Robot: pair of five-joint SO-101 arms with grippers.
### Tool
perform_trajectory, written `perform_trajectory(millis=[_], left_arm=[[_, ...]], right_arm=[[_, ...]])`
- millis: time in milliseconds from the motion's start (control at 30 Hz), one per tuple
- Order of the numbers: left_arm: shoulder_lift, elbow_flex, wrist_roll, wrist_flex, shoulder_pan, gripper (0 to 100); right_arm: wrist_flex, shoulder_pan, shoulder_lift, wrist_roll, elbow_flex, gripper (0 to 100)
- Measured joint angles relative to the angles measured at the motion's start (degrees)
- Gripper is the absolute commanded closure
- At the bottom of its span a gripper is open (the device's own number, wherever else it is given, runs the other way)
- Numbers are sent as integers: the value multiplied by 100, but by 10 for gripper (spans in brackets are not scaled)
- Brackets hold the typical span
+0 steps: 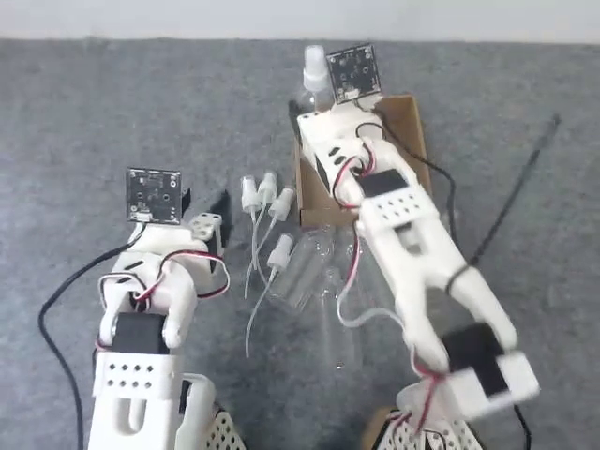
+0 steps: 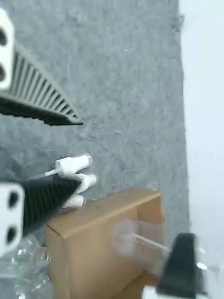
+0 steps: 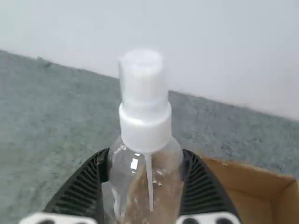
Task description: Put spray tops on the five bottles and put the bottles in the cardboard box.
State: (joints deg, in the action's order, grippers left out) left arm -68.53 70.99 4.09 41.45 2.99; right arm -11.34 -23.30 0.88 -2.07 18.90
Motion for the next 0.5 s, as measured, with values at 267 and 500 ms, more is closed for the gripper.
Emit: perform_trajectory(millis=[267, 500], left_arm=[[0, 18, 0, -9, 18, 923], [0, 18, 0, -9, 9, 923]], right_arm=[[492, 193, 1468, 0, -905, 993], [1196, 193, 2075, 0, -1011, 993]])
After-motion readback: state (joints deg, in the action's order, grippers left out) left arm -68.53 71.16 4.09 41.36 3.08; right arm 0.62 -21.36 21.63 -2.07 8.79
